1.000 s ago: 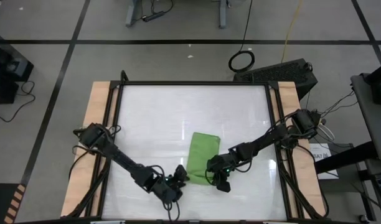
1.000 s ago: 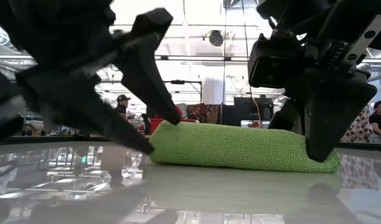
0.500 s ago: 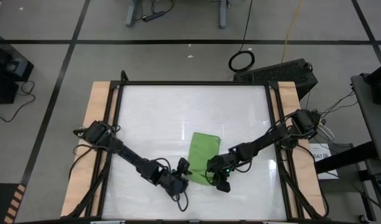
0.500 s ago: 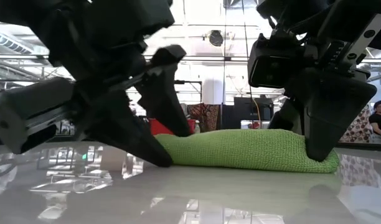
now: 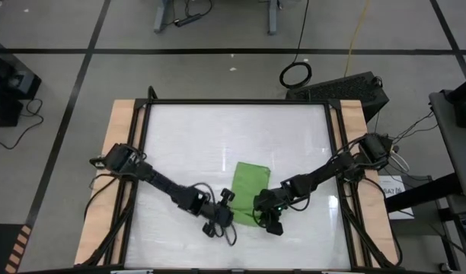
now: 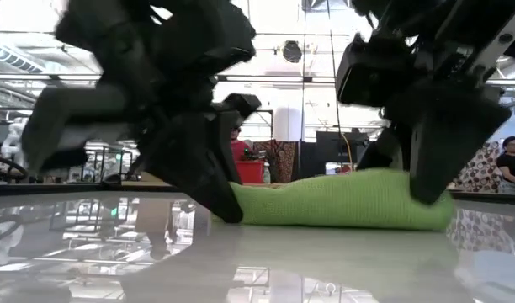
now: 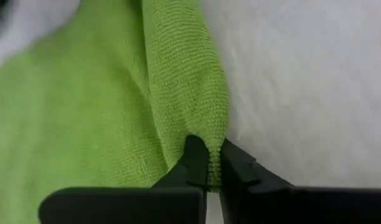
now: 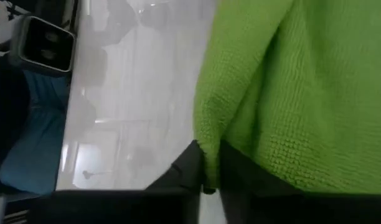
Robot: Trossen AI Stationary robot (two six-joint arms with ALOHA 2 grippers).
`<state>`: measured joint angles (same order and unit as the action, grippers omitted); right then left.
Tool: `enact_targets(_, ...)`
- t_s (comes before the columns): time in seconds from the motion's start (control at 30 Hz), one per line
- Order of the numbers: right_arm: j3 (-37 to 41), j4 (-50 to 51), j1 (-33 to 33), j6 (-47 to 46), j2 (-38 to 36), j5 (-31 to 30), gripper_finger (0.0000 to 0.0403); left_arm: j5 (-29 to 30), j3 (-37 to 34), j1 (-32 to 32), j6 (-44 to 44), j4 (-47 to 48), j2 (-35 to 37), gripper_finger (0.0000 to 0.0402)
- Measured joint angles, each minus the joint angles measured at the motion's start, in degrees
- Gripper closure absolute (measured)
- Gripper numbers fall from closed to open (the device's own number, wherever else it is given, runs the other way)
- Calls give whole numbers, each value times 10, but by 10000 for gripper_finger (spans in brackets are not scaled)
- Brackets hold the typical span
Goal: Roll towel into tight, uniform cylinder
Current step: Roll the green microfiber towel
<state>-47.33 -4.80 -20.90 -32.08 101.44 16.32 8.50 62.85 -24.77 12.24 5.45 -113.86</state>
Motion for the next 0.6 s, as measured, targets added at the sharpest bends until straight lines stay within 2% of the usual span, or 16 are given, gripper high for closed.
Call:
enact_targets(0.13, 0, 21, -10, 21, -40, -14, 289, -126, 1, 33, -48, -15, 0, 386)
enact_targets(0.23, 0, 66, -30, 43, -77, -63, 231, -203, 1, 54, -77, -31, -1, 386)
enact_targets(0.3, 0, 93, -51, 70, -99, -109, 207, -251, 0, 69, -96, -45, -2, 387)
enact_targets(0.43, -1, 104, -108, 143, -121, -221, 196, -332, -1, 96, -141, -70, -5, 387)
enact_targets(0.6, -1, 88, -181, 251, -102, -353, 210, -372, -2, 127, -196, -75, -5, 388)
